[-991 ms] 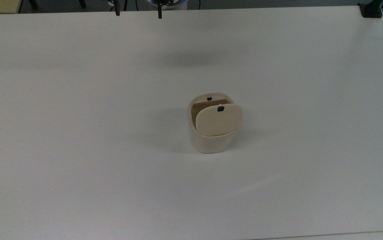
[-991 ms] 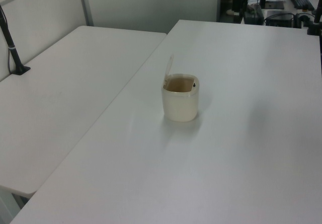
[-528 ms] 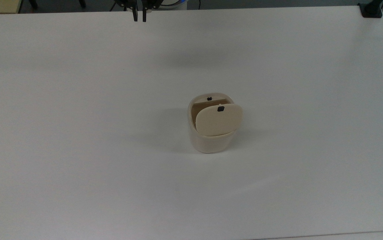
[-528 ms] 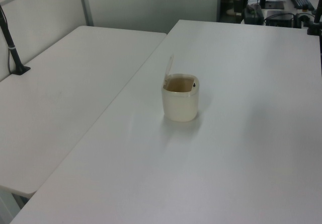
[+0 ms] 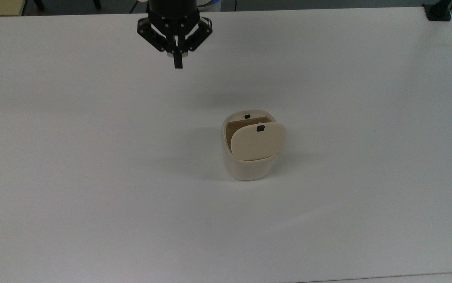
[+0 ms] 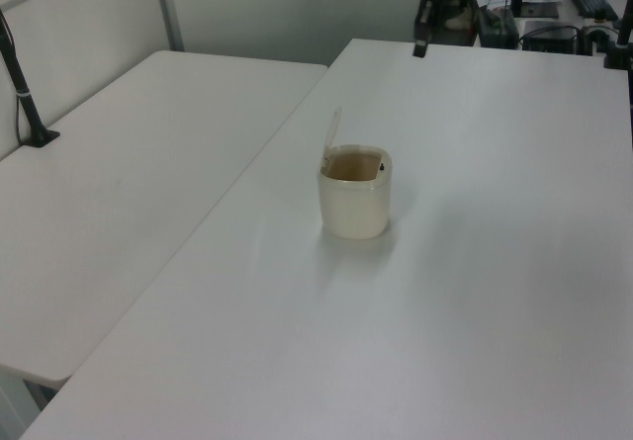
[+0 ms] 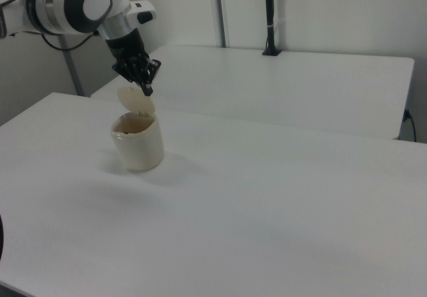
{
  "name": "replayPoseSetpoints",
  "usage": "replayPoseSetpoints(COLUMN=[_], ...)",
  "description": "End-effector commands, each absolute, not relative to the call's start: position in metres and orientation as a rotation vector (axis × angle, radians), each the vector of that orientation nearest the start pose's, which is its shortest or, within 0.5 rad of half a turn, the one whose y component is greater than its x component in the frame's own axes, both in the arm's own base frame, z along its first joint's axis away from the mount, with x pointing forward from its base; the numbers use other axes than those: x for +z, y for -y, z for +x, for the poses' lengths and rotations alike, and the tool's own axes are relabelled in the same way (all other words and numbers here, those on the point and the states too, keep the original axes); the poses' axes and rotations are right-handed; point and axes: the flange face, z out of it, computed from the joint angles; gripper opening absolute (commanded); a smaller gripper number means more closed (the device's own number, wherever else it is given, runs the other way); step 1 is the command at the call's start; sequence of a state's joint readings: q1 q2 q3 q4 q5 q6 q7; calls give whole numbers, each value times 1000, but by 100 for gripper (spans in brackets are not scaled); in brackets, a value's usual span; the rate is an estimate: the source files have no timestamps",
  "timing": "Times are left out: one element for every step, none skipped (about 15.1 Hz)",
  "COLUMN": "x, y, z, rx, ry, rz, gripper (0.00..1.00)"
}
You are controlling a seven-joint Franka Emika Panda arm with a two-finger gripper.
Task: Close the trash bin
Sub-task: 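Move the gripper down toward the tilted lid of the cream bin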
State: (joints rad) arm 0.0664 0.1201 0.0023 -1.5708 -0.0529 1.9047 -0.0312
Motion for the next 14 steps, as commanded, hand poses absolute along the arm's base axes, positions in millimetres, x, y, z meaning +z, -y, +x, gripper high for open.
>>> replayPoseSetpoints(x=[581, 581, 579, 576, 568, 559, 546, 536, 527, 524, 523, 523, 524, 522], y=[-85, -98, -113, -127, -142, -152, -162, -165, -167, -167, -167, -167, -168, -170], z=[644, 650, 656, 663, 668, 672, 674, 677, 679, 680, 680, 680, 680, 675], rx=[-562, -648, -737, -817, -866, -884, -871, -852, -835, -831, -826, -826, -823, -775], ry=[293, 320, 319, 276, 245, 246, 270, 275, 278, 280, 279, 290, 294, 302], rz=[-3111, -3080, -3044, -3007, -2979, -2966, -2967, -2972, -2978, -2980, -2981, -2982, -2984, -3002], gripper=[0, 0, 0, 0, 1, 0, 0, 0, 0, 0, 0, 0, 0, 0])
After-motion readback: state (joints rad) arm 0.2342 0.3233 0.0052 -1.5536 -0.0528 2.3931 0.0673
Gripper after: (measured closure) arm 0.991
